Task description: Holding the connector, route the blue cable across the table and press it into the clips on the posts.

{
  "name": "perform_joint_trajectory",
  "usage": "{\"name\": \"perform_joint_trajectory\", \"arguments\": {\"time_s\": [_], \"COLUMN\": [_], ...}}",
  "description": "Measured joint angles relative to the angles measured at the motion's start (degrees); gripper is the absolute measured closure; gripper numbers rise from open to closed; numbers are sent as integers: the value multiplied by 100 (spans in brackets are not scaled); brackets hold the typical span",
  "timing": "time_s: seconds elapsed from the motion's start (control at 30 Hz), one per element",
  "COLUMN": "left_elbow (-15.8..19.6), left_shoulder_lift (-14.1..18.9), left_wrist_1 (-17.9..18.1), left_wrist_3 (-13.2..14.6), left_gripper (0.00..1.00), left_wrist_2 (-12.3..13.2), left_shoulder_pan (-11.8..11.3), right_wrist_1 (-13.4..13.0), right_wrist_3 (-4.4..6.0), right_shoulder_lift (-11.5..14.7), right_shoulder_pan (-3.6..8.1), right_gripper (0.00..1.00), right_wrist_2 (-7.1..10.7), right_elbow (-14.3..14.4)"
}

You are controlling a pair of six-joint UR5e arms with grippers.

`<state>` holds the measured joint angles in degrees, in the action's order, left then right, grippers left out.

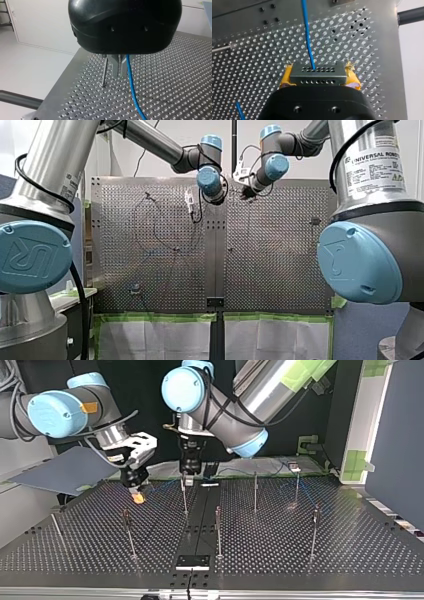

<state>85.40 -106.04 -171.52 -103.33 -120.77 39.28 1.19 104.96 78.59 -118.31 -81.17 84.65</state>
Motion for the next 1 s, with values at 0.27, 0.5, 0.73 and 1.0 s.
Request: {"name": "perform_joint_trajectory", "arguments": {"time_s": [0.27, 0.5, 0.73, 1.0], "left_elbow": [350, 685, 1042, 1319], "left_shoulder_lift": [-38, -309, -587, -888], "left_wrist_1": [349, 689, 1042, 1461], "left_wrist_3": [-44, -62, -123, -224], "left_gripper": [100, 100, 100, 100], "left_wrist_2": [61, 228, 423, 755], "left_shoulder_pan": [-79, -125, -190, -276], "right_wrist_1": [-98, -243, -473, -699], "right_wrist_3": [-51, -152, -148, -146], "right_shoulder_lift": [-117, -306, -472, -660], "right_shoulder_pan": [21, 18, 57, 126], "right_gripper": [100, 100, 100, 100], "right_wrist_2": [-31, -45, -50, -60], "right_elbow": [185, 394, 659, 984]}}
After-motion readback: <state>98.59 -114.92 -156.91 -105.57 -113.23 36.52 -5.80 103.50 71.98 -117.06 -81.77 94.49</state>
